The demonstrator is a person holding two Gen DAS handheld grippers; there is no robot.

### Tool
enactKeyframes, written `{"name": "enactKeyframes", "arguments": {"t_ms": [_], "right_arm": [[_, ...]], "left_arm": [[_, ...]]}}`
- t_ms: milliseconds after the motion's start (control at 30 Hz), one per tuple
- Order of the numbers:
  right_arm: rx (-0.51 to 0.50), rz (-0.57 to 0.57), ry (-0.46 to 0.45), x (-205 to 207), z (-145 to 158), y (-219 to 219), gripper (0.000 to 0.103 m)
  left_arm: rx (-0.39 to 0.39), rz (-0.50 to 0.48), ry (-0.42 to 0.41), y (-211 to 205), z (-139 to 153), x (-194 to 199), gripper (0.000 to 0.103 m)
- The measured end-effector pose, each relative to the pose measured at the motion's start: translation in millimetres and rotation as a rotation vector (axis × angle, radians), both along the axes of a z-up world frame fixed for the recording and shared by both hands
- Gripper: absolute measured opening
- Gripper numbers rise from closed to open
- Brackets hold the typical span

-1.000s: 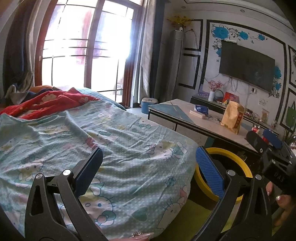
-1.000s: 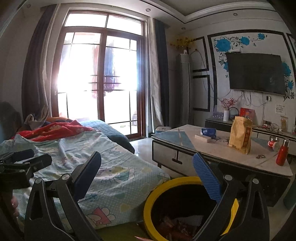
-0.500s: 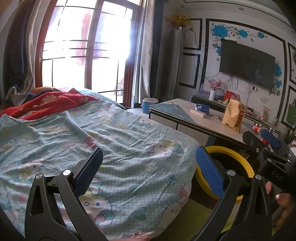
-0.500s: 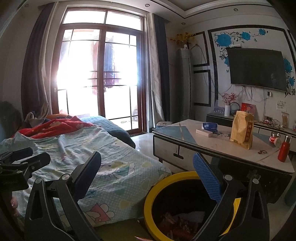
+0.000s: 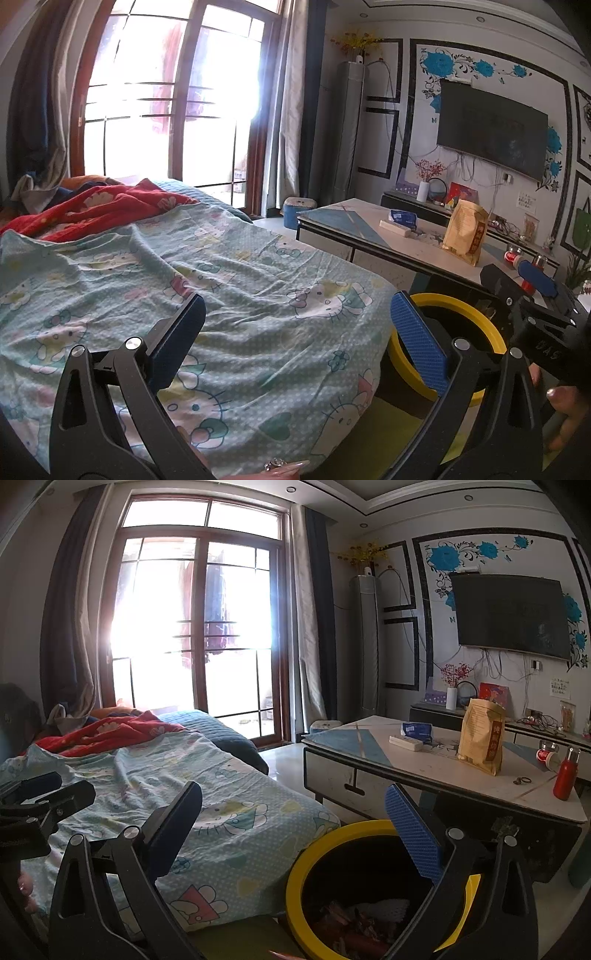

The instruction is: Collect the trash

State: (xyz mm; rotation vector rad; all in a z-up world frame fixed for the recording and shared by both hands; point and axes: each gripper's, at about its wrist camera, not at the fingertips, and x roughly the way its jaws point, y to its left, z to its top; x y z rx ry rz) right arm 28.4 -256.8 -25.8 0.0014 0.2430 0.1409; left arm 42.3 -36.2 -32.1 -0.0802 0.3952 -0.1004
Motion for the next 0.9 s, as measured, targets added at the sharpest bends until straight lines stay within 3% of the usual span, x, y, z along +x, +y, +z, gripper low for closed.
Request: {"name": "enactKeyframes", "arguments": {"t_ms": [900], "right_arm": [[0.002,-0.001,0.003,0.0,0.2,-0.7,0.097]], "left_arm": [[-0.003,-0.002,0.001,-2.2,2.9,-1.6,0.092]]}}
